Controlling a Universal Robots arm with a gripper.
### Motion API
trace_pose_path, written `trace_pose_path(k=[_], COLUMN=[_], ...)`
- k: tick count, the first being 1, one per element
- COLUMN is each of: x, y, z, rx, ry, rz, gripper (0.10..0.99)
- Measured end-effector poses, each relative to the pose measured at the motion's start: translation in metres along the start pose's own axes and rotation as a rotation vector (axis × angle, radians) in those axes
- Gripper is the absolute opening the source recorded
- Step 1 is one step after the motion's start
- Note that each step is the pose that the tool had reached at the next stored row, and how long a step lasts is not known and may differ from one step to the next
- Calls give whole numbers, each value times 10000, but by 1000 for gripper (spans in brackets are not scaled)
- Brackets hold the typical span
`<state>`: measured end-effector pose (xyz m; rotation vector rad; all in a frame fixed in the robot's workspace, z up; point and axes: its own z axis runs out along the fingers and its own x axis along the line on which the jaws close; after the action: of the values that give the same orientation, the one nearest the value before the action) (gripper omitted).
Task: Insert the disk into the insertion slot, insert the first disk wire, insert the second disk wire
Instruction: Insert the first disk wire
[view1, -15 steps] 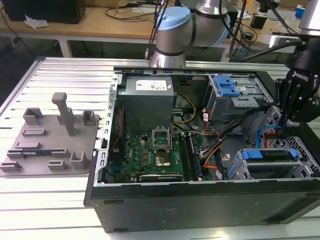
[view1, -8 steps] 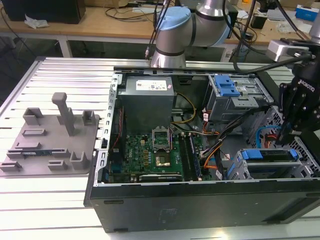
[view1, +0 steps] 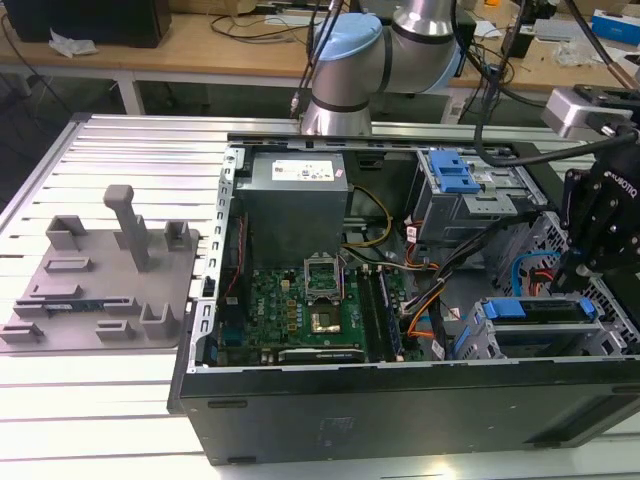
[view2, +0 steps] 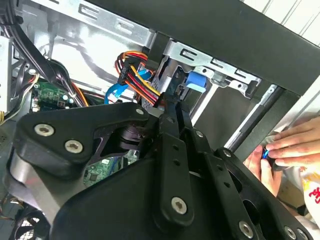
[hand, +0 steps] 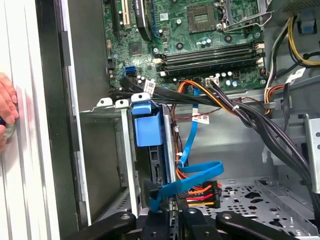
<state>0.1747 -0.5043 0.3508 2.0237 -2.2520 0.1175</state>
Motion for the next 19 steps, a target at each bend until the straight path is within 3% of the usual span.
trace_pose_path(k=[8, 19], x=[108, 137], y=[-12, -16], z=[15, 29], rx=[-32, -32], ry=[-300, -307], rz=[-10, -10], gripper=[165, 165])
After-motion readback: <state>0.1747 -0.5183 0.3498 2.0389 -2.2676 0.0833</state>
